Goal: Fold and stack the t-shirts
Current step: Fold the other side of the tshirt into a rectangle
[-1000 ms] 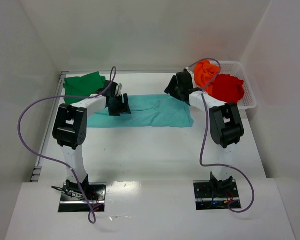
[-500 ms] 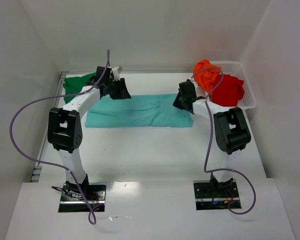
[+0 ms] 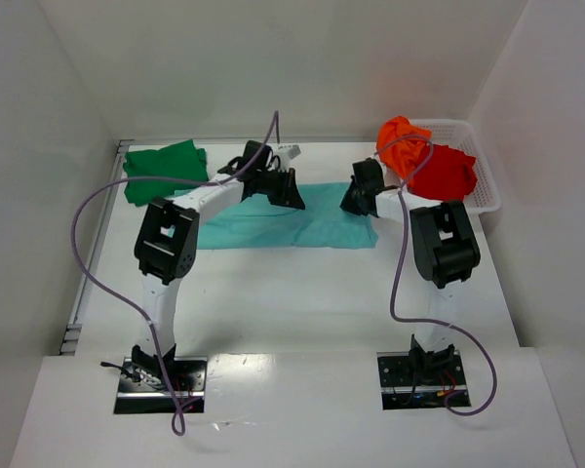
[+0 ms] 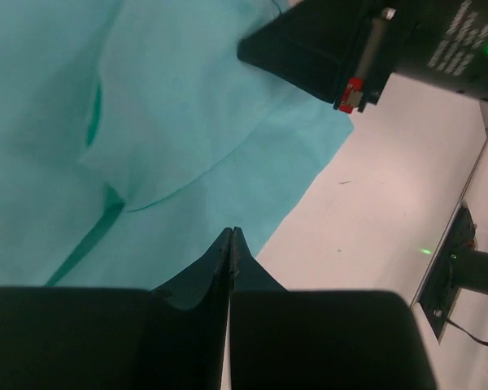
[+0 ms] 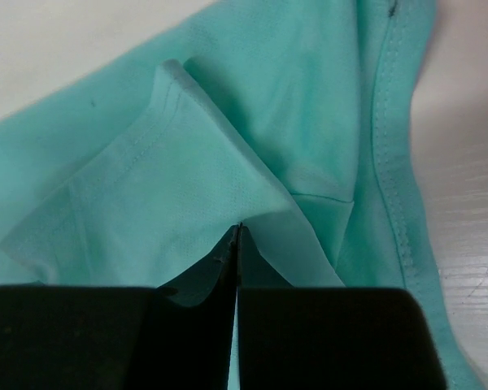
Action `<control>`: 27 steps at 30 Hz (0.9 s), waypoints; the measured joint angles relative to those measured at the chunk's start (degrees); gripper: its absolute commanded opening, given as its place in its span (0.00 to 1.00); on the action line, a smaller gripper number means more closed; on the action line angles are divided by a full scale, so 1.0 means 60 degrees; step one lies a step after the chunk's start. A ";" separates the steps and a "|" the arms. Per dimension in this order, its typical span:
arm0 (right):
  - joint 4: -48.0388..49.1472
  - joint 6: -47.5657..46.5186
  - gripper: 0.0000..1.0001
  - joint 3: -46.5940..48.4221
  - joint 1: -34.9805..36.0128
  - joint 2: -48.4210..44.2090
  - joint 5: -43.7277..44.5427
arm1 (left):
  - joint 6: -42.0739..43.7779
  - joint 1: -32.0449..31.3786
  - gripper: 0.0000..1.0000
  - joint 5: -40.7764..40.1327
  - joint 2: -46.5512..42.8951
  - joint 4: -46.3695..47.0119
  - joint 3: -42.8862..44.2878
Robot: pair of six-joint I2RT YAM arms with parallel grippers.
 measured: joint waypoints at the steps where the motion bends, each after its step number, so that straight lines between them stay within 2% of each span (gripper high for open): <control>1: 0.0000 -0.0015 0.02 0.0036 0.0000 0.0033 -0.0036 | -0.0007 -0.0117 0.00 0.0026 0.0135 0.0033 0.0004; 6: -0.0007 -0.0178 0.02 0.0324 -0.0029 0.0146 -0.0182 | -0.0109 -0.0390 0.00 -0.0331 0.0761 0.0102 0.0452; 18: -0.0022 -0.0251 0.02 0.0390 -0.0051 0.0463 -0.0248 | -0.0754 -0.0510 0.00 -0.2634 0.1581 0.0375 0.1096; 27: -0.0029 -0.0248 0.02 0.0433 -0.0106 0.0492 -0.0200 | -0.0831 -0.0495 0.01 -0.3756 0.2499 -0.0430 0.2313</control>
